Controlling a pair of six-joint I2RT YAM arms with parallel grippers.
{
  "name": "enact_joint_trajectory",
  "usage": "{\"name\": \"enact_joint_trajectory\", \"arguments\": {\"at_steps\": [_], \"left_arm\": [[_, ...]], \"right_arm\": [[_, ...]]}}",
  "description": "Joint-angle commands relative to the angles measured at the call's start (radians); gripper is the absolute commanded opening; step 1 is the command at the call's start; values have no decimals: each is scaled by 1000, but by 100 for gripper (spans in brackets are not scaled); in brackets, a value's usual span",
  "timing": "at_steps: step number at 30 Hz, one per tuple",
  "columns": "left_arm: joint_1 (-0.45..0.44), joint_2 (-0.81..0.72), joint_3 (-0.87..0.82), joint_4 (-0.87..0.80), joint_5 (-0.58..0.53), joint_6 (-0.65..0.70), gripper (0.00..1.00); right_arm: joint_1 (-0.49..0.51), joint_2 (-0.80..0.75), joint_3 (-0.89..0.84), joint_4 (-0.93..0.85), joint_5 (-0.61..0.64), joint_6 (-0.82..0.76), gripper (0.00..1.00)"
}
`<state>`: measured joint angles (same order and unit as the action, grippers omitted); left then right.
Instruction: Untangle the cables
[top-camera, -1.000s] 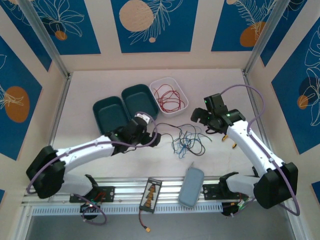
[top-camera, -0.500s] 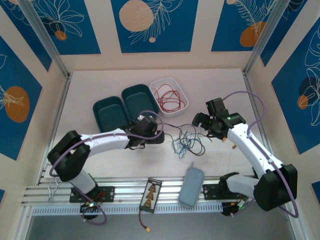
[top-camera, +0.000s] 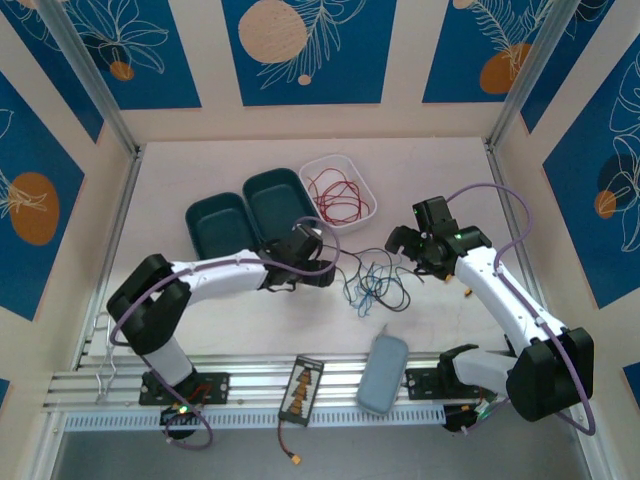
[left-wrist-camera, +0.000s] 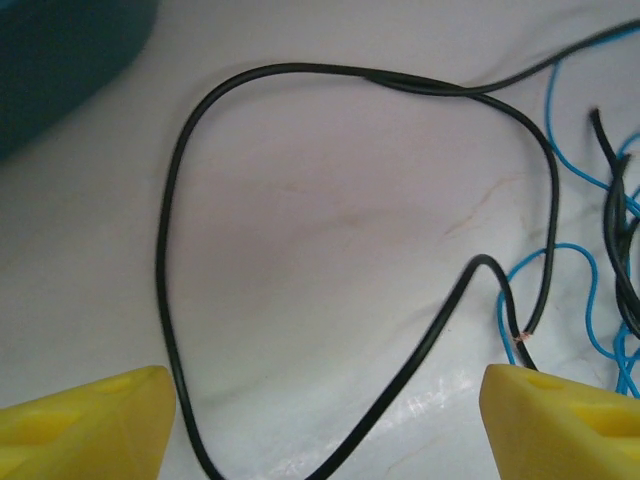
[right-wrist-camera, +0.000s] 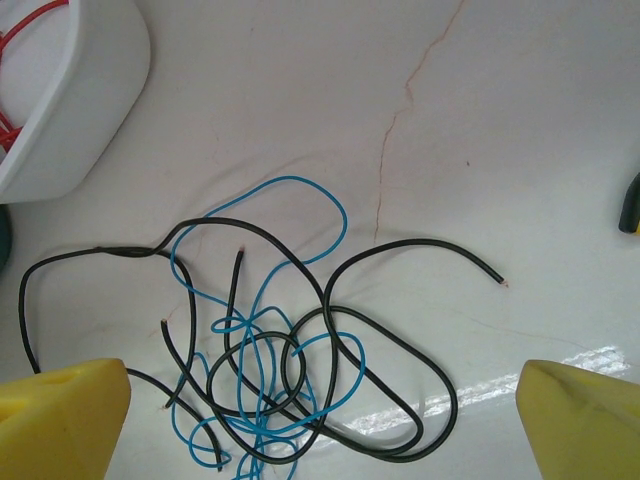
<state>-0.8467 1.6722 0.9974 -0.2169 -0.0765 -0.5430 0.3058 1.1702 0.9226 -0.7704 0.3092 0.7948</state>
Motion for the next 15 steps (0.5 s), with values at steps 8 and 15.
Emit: {"name": "enact_joint_trajectory", "arguments": {"at_steps": [8,15], "left_arm": [[-3,105,124,-148,48,227,59],[-8,127,140,-152,55,238,28]], "right_arm": [[-6,20,10,-4,-15,20,99],[-5,23,3,5,-22,15,99]]}}
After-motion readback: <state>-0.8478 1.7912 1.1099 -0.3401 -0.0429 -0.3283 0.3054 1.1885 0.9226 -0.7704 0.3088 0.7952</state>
